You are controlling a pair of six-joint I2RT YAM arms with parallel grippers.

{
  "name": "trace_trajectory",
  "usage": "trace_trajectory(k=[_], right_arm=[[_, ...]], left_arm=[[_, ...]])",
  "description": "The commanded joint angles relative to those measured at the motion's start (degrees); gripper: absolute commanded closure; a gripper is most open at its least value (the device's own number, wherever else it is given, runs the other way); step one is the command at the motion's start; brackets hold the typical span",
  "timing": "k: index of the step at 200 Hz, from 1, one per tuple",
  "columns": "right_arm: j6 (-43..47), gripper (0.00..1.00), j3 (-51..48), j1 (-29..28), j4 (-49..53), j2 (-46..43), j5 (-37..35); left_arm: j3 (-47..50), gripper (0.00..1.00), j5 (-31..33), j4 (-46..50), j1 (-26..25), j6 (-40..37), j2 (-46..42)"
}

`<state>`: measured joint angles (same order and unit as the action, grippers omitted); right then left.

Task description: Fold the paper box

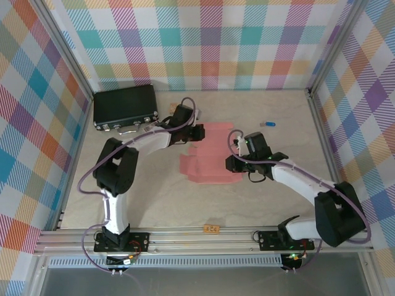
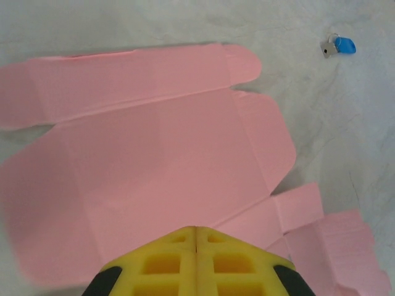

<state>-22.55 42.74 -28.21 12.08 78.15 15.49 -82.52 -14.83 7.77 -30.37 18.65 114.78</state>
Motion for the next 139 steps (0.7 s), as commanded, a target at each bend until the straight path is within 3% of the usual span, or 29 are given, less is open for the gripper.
trace_trajectory(k=[1,59,139], right_arm=[[-3.6,0.87,-0.7,-1.7,-3.8,3.1,-0.2],[-7.4,0.94,0.0,-1.9,-6.5,11.0,-4.1],[-6.0,0.95,5.2,-1.6,-0.1,19.2,-13.7]], left_arm=[[-7.2,1.0,-2.5,1.9,-0.4,-0.2,5.3],[-18.1,1.0,-0.4,6.1,-0.4,-1.6,16.2],[-5.5,1.0,6.3,6.7,-0.4,-1.6,11.0]])
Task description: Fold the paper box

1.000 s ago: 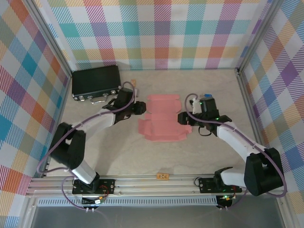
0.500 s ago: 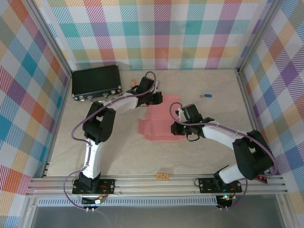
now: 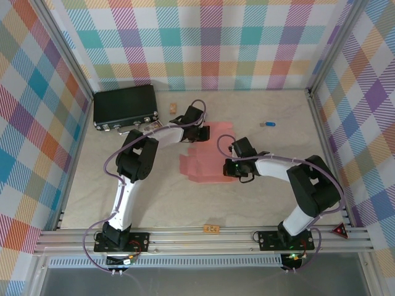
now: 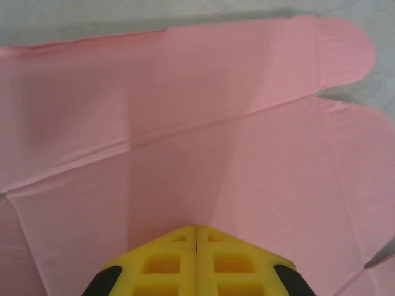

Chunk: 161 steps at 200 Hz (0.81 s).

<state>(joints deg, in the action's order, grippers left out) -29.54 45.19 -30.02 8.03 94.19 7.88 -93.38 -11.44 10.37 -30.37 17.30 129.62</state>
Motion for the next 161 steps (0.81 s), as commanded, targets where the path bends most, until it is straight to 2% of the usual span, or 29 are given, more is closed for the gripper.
trace_trajectory(k=[1,45,87,106,138,161], right_arm=[[1.0,0.95,2.8,0.2,4.0,3.3,-6.2],[3.2,0.95,7.1,2.0,8.1,6.3,-11.0],[7.7,0.93,14.2,3.6,9.3,11.3,-10.1],[9.5,0.92,19.0,3.6,10.8,14.2,-10.3],[11.4,0.92,26.2,3.7,14.5,16.6,-10.4],[11.4,0.92,26.8,3.7,15.1,13.6,-9.2]], left_arm=[[5.5,1.0,2.9,4.1,-0.4,-0.2,-4.1],[19.3,1.0,4.1,1.1,-0.5,4.6,-13.5],[33.2,1.0,3.4,-3.3,-2.9,11.7,-23.0],[37.8,1.0,0.7,-7.5,-4.1,15.5,-25.3],[39.9,0.99,-4.1,-11.4,-5.1,19.0,-26.6],[37.9,0.92,-1.3,-8.3,-5.1,17.3,-28.6]])
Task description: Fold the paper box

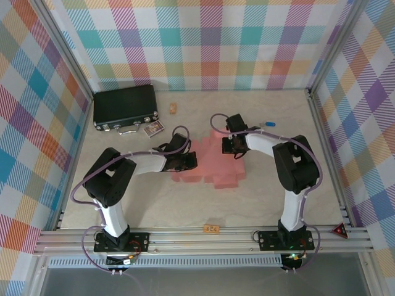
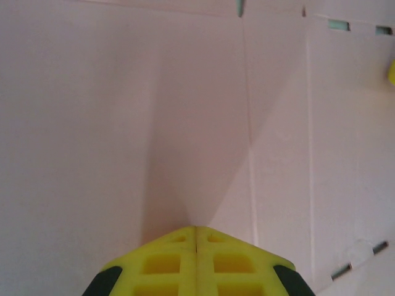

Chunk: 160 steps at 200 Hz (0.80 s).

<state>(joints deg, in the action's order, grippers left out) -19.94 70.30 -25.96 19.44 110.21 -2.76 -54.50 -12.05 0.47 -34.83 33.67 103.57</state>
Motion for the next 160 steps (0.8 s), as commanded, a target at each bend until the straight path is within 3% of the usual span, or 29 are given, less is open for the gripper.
trace_trajectory(k=[1,32,75,107,140,160], right_arm=[[1.8,0.92,1.6,-0.3,3.7,-2.6,1.5],[-0.1,0.91,-2.3,-0.4,3.9,-8.8,4.1],[-5.1,0.91,-13.4,-0.6,1.1,-16.0,9.0],[-7.4,0.93,-18.8,-0.7,-1.5,-17.4,10.4],[-8.3,0.94,-20.2,-0.7,-3.6,-15.5,10.9],[-7.9,0.94,-18.5,-0.8,-2.4,-13.4,9.3]], left_arm=[[-1.2,0.92,-0.4,1.9,-0.7,0.8,-2.6],[-6.7,0.77,5.5,9.0,-0.5,-4.4,-4.3],[-12.4,0.71,11.7,15.0,1.0,-11.4,-1.4],[-14.4,0.79,10.9,17.1,2.6,-15.8,1.5],[-13.6,1.0,11.8,16.7,3.1,-17.8,3.1],[-12.1,1.0,11.1,16.5,3.1,-17.7,3.5]])
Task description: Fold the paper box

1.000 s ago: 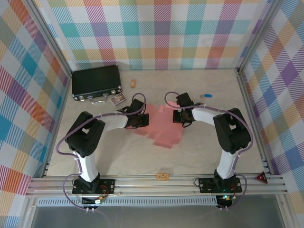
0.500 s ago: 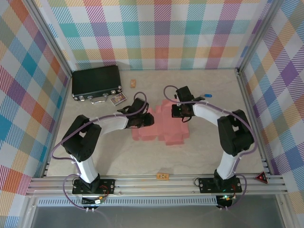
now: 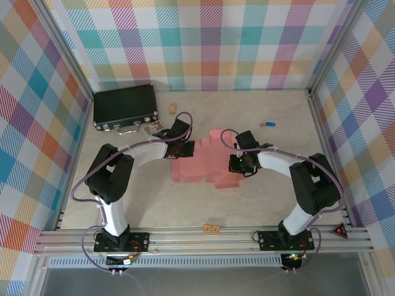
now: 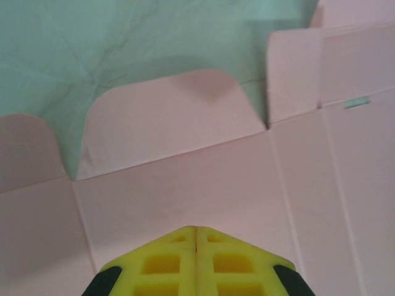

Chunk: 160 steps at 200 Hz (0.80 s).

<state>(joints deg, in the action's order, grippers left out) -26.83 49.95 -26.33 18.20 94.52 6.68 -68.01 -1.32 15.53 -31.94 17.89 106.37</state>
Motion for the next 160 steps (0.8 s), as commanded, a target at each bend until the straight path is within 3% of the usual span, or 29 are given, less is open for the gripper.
trace_trajectory(k=[1,58,102,160], right_arm=[[-1.0,0.94,2.0,-0.4,-1.1,2.5,-0.3],[3.1,0.95,10.7,-0.3,2.2,10.3,-4.5],[6.4,0.93,20.0,-0.3,4.4,17.1,-3.1],[8.9,0.89,26.7,-0.4,5.8,20.0,0.4]], left_arm=[[1.5,1.0,0.4,1.4,0.2,-1.9,0.7],[10.8,1.0,-2.2,-1.6,-1.4,5.1,-5.3],[16.4,1.0,-5.4,-6.6,-5.8,12.2,-8.3],[16.1,0.95,-9.4,-12.9,-10.4,18.1,-6.9]])
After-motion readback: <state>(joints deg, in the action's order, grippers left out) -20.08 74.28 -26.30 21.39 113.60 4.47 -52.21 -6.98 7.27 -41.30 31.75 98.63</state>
